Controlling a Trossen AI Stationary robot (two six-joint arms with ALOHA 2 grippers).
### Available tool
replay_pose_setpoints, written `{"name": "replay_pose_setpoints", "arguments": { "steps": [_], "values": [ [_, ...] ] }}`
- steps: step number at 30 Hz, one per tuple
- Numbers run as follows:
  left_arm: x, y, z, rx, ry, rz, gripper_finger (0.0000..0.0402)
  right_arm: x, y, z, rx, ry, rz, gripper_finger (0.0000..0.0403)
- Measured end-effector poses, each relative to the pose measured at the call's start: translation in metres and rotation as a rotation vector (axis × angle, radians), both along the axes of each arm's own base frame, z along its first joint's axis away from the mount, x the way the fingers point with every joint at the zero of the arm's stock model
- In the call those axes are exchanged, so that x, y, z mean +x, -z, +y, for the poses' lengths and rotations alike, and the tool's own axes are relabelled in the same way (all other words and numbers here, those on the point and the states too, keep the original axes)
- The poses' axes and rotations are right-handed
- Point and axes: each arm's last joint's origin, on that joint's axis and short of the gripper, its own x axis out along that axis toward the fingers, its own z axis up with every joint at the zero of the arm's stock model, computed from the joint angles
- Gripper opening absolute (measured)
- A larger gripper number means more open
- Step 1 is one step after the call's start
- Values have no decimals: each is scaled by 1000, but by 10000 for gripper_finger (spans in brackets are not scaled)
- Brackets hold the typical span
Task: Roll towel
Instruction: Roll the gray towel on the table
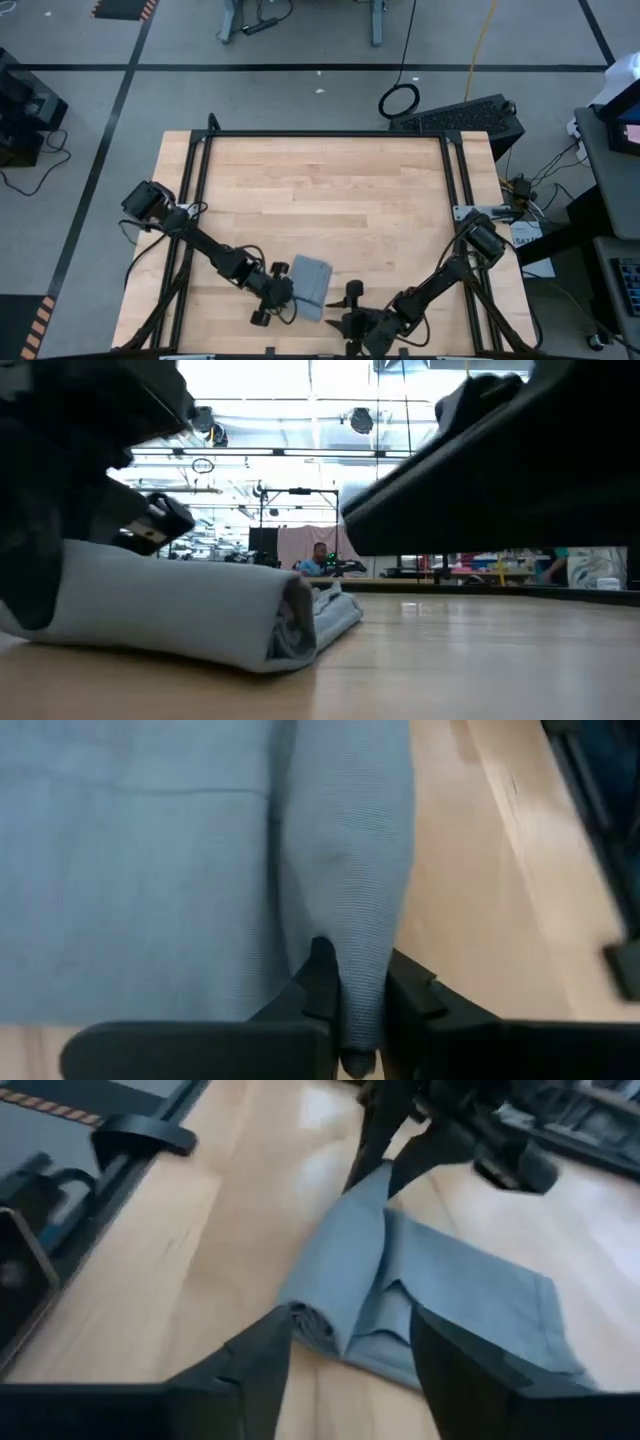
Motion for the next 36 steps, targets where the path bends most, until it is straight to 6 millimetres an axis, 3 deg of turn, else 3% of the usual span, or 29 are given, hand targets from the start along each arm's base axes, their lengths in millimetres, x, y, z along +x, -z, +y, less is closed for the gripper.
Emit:
{"name": "replay_pose_setpoints", "arguments": {
  "steps": [7, 17, 29, 36],
  "values": [
    [14, 0, 23, -113, -167, 73, 36, 3, -1, 6, 10, 13, -101, 220],
    [29, -1, 55, -146, -291, 68, 35, 14, 8, -17, -39, 161, -69, 183],
    [30, -1, 56, -143, -283, 65, 37, 27, 21, -48, 70, 233, 76, 148],
    [25, 0, 48, -37, -209, 24, 78, 32, 20, -54, 120, 238, 87, 99]
  ]
}}
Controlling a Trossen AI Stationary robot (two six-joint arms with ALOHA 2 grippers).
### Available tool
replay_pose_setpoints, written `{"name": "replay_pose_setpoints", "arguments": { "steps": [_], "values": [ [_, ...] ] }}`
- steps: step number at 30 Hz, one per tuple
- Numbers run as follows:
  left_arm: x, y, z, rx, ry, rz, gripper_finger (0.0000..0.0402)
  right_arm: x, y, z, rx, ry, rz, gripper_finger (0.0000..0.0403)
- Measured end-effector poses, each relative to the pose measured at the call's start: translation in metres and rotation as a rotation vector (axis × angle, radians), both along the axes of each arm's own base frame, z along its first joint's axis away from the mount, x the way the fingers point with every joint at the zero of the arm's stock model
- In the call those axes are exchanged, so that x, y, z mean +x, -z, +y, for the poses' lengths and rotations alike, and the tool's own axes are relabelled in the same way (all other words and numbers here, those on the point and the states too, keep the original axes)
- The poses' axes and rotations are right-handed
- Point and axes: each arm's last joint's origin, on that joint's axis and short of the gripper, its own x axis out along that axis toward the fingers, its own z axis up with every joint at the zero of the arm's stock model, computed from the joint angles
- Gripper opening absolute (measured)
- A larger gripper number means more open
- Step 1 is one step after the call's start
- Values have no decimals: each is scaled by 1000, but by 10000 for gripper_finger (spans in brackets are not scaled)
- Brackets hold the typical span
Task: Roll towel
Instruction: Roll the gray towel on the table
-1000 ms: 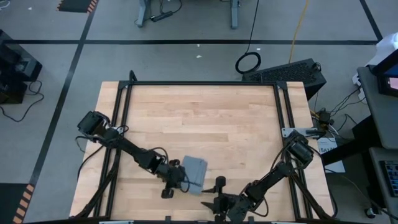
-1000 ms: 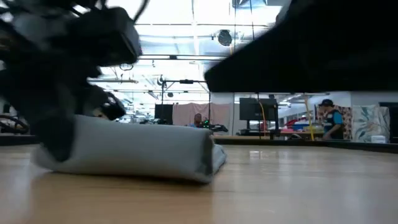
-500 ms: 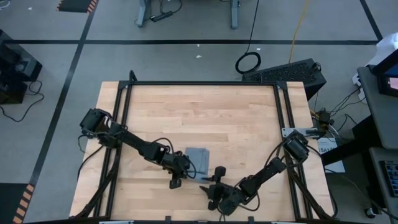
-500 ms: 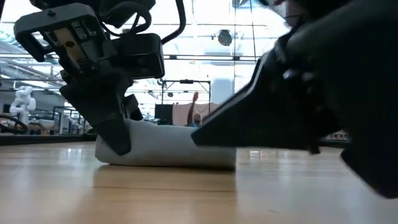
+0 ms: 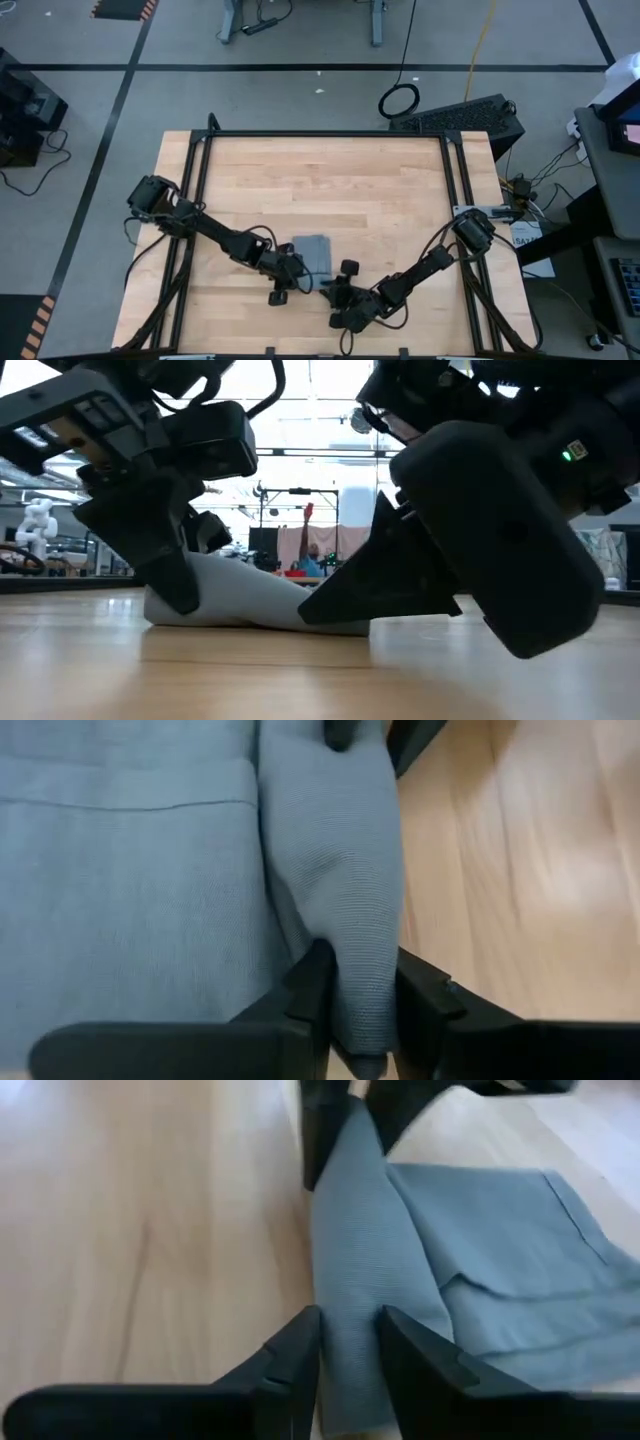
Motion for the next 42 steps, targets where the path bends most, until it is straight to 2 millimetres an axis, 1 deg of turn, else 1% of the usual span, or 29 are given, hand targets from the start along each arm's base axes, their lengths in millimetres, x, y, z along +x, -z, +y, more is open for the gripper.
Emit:
{"name": "replay_pose_setpoints", "arguments": {
  "steps": [3, 6, 8, 9, 14, 17, 20, 26, 29, 31, 34, 37, 40, 42],
  "values": [
    [-2, 1, -3, 26, 4, 7, 78, -2, -4, 6, -59, -69, 5, 105],
    [-4, 1, -6, 31, 13, 12, 53, -4, -11, 11, -114, -132, 8, 133],
    [-5, 1, -6, 30, 10, 14, 32, -6, -11, 13, -135, -150, 11, 158],
    [-5, 1, -6, 29, 8, 15, 27, -6, -11, 13, -141, -147, 15, 171],
    [-5, 1, -6, 26, 7, 16, 27, -5, -8, 6, -124, -86, 30, 230],
    [-5, 1, -6, 26, 6, 17, 27, -2, -7, 0, -79, -85, 51, 239],
    [-5, 1, -6, 20, -4, 21, 43, 2, -6, -6, -21, -85, 71, 216],
    [-7, 1, -9, 27, -1, 27, 94, 6, -6, -12, 48, -71, 83, 124],
    [-13, 2, -16, 55, 44, 41, 127, 7, -6, -15, 113, -50, 95, 82],
    [-19, 0, -19, 81, 79, 65, 152, 9, -6, -17, 178, -39, 105, 62],
    [-29, -5, -19, 129, 85, 109, 187, 11, -5, -21, 255, -13, 118, 47],
    [-44, -14, -17, 200, 69, 148, 212, 11, -4, -23, 299, 21, 119, 46],
    [-54, -32, -23, 288, 34, 72, 223, 11, -3, -25, 341, 37, 127, 50],
    [-60, -38, -30, 374, 14, 0, 224, 12, -3, -25, 368, 35, 136, 50]
  ]
}}
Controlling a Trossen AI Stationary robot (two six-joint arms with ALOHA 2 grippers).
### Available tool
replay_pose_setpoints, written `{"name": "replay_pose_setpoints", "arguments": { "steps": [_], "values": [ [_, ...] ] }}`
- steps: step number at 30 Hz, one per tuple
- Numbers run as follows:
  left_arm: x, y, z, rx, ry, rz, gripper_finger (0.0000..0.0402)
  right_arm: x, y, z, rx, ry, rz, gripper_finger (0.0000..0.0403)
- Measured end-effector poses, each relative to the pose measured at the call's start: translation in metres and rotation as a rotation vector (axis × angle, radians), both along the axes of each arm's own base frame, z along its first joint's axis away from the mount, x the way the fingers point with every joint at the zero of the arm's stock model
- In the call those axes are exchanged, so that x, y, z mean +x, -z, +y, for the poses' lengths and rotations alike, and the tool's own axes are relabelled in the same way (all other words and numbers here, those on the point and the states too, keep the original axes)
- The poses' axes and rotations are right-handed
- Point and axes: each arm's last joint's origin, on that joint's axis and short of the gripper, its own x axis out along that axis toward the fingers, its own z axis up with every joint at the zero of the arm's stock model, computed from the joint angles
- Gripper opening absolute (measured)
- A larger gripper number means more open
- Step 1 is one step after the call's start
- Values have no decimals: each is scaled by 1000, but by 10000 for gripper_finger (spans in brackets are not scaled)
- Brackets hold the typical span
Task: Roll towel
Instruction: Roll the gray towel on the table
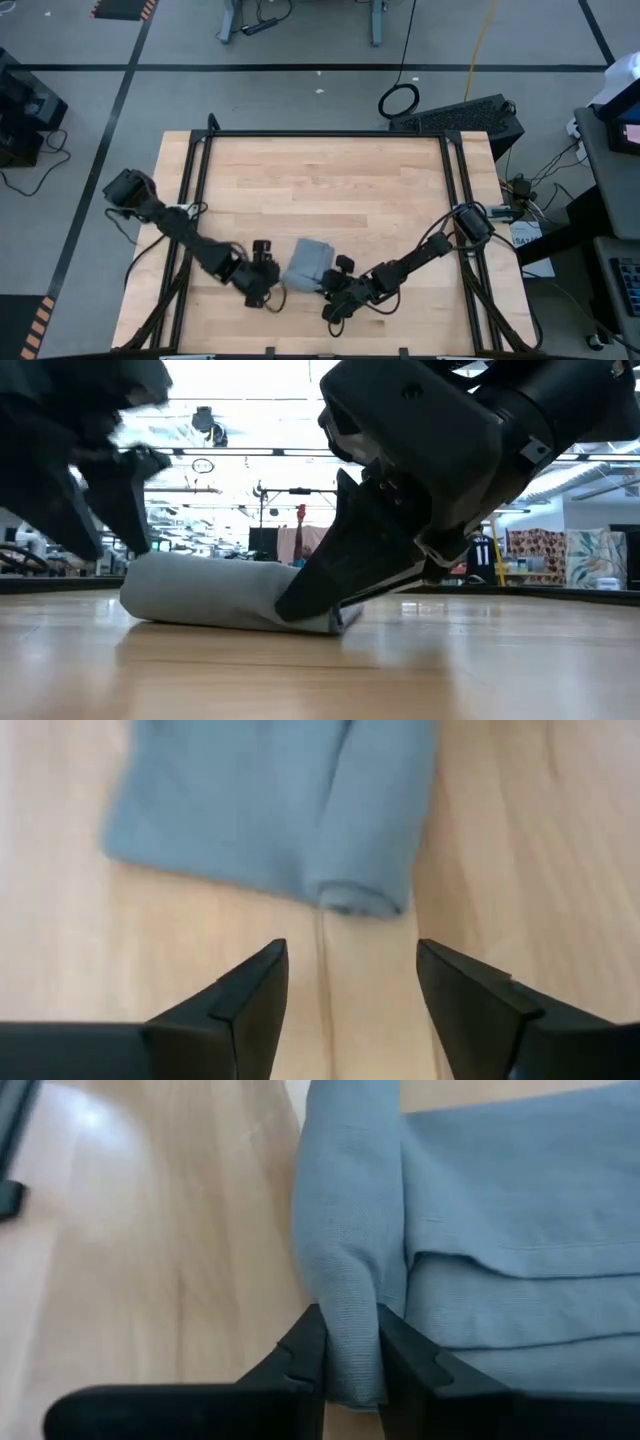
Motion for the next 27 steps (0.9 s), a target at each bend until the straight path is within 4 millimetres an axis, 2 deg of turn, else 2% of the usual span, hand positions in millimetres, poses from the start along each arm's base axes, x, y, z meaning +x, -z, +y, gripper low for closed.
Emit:
{"name": "replay_pose_setpoints", "arguments": {
  "steps": [5, 10, 15, 20, 23, 27],
  "values": [
    [-3, -5, -32, 115, 111, -232, 225, 3, 0, -4, 116, 17, 23, 51],
    [3, 13, -51, 201, 251, -301, 225, 6, 0, -7, 173, 6, 36, 51],
    [10, 35, -45, 328, 245, -255, 225, 8, 0, -8, 159, -31, 24, 51],
    [16, 45, -36, 327, 241, -189, 221, 11, -1, -12, 178, -53, 32, 51],
    [18, 45, -33, 315, 235, -185, 193, 12, -1, -15, 188, -47, 35, 51],
    [18, 45, -34, 304, 241, -179, 127, 14, 0, -18, 204, -53, 42, 51]
  ]
}}
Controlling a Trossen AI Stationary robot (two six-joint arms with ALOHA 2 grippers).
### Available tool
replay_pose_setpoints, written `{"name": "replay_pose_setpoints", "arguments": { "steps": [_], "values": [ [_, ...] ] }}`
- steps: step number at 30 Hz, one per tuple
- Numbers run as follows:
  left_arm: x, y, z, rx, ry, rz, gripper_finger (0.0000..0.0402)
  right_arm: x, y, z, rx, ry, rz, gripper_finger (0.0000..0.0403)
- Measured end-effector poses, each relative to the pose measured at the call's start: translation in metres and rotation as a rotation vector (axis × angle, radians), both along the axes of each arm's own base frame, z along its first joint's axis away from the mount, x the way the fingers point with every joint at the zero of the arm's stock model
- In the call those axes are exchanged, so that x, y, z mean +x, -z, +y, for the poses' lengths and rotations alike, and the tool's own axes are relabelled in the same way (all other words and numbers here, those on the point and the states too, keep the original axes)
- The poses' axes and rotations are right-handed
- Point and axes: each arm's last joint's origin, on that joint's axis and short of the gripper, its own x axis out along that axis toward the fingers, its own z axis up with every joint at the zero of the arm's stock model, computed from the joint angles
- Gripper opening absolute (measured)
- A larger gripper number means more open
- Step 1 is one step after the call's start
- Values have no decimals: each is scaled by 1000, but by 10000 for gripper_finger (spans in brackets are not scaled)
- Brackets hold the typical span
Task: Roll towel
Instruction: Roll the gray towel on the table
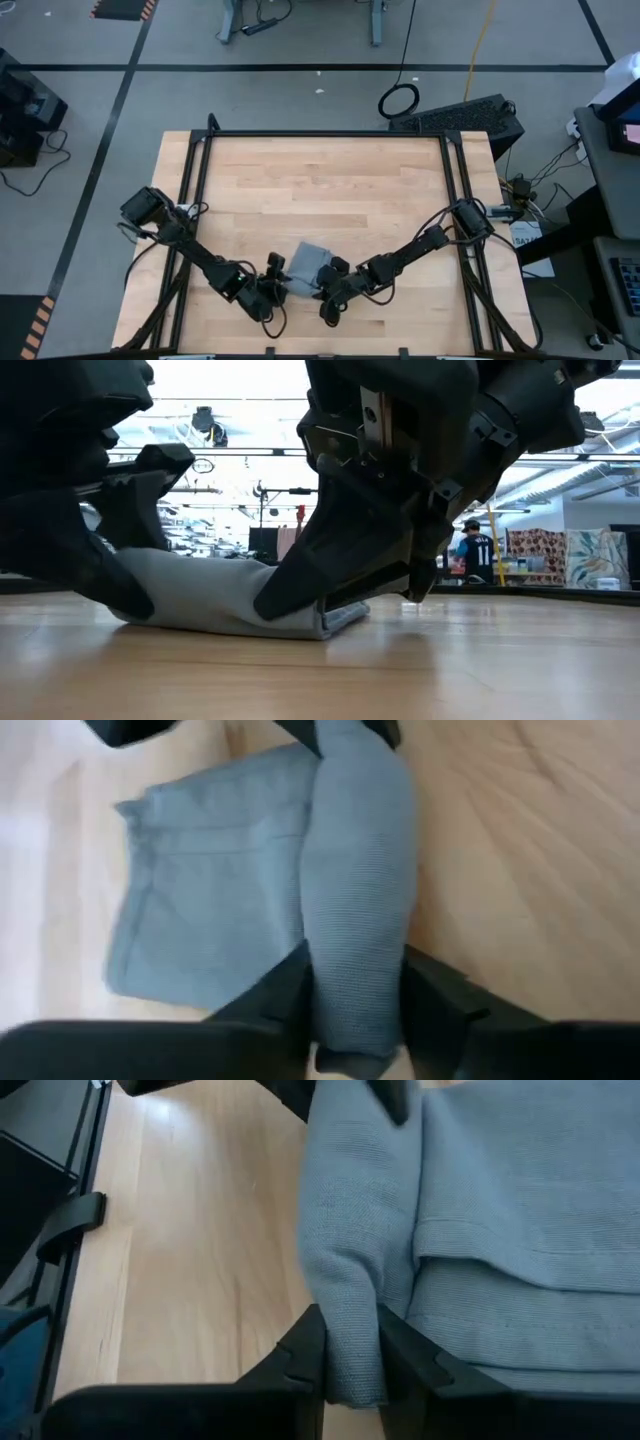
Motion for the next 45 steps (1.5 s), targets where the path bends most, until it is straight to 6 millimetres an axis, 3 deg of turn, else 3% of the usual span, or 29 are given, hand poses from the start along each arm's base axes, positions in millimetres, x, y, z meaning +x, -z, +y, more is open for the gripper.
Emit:
{"name": "replay_pose_setpoints", "arguments": {
  "steps": [6, 14, 21, 27, 33, 41, 45],
  "values": [
    [-1, 0, -2, -124, 14, 60, 23, 0, 0, 0, -69, -38, -22, 66],
    [8, 0, 6, -328, -76, 130, 28, -11, -23, 12, -181, -112, -73, 155],
    [21, -2, 19, -526, -46, 218, 26, -38, -34, 51, -334, -154, -131, 207],
    [29, -2, 31, -656, -68, 273, 25, -44, -20, 74, -542, -148, -261, 212],
    [32, -2, 36, -697, -60, 297, 25, -37, -6, 79, -636, -215, -328, 212],
    [33, -2, 39, -744, -66, 331, 25, -33, -10, 80, -729, -258, -388, 198],
    [34, -2, 41, -764, -81, 341, 25, -33, -15, 85, -691, -300, -430, 185]
  ]
}}
